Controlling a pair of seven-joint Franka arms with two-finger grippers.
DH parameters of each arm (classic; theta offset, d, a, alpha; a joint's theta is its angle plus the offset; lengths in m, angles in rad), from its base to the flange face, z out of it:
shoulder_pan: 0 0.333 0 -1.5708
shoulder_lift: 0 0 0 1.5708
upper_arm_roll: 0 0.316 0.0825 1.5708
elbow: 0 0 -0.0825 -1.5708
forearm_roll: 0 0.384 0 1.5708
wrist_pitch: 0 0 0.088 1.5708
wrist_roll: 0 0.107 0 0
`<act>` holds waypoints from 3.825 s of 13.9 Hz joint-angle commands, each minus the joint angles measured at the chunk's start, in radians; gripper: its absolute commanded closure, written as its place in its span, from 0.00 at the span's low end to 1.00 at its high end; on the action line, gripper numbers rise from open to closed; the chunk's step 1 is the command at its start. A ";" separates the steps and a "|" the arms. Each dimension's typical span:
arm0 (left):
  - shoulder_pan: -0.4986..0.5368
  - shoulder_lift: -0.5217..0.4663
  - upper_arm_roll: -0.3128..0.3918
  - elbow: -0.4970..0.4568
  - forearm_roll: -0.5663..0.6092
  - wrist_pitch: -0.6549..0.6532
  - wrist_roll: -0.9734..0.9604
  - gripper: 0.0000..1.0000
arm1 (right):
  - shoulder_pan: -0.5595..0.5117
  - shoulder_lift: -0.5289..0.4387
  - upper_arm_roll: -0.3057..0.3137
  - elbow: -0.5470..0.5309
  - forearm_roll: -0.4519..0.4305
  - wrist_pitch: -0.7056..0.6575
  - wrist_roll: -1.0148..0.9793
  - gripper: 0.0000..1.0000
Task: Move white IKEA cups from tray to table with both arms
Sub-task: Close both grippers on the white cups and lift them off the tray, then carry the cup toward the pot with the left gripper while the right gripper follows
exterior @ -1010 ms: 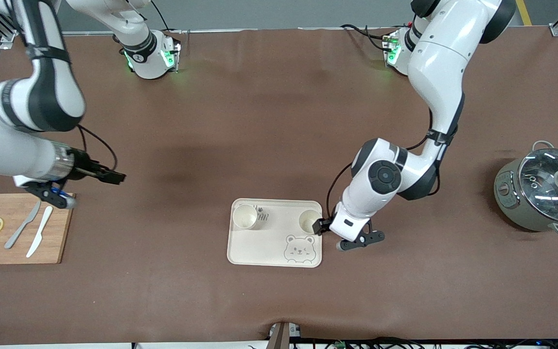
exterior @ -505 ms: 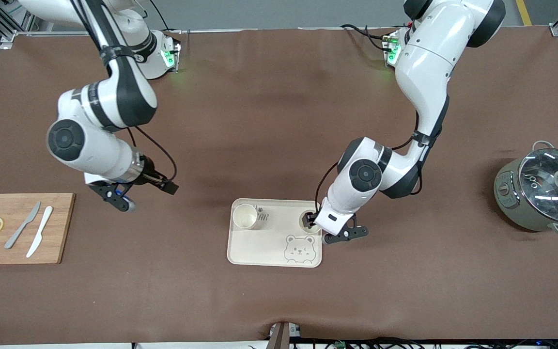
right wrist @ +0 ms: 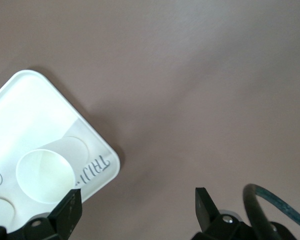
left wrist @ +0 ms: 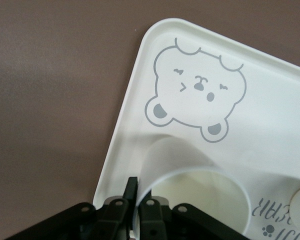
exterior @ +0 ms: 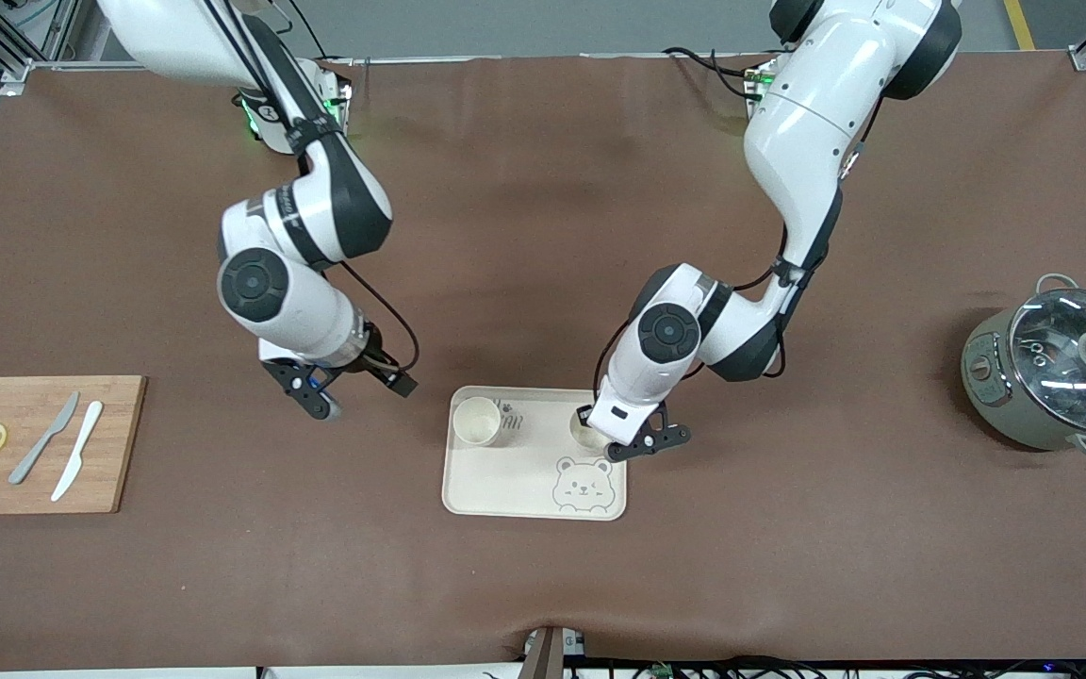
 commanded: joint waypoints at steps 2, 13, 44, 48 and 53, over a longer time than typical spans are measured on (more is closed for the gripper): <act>0.010 -0.017 0.017 0.022 0.071 -0.004 0.015 1.00 | 0.042 0.099 -0.011 0.081 0.018 0.040 0.093 0.00; 0.203 -0.322 0.004 0.010 0.062 -0.223 0.056 1.00 | 0.103 0.251 -0.011 0.191 0.092 0.146 0.176 0.53; 0.634 -0.565 -0.028 -0.885 -0.139 0.065 0.611 0.58 | -0.366 -0.128 -0.031 -0.224 -0.129 -0.209 -0.808 1.00; 0.630 -0.601 -0.029 -0.869 -0.140 0.050 0.613 0.00 | -0.475 -0.126 -0.031 -0.261 -0.129 -0.163 -1.015 1.00; 0.630 -0.689 -0.028 -0.681 -0.139 -0.202 0.613 0.00 | -0.587 -0.114 -0.029 -0.307 -0.127 -0.087 -1.190 1.00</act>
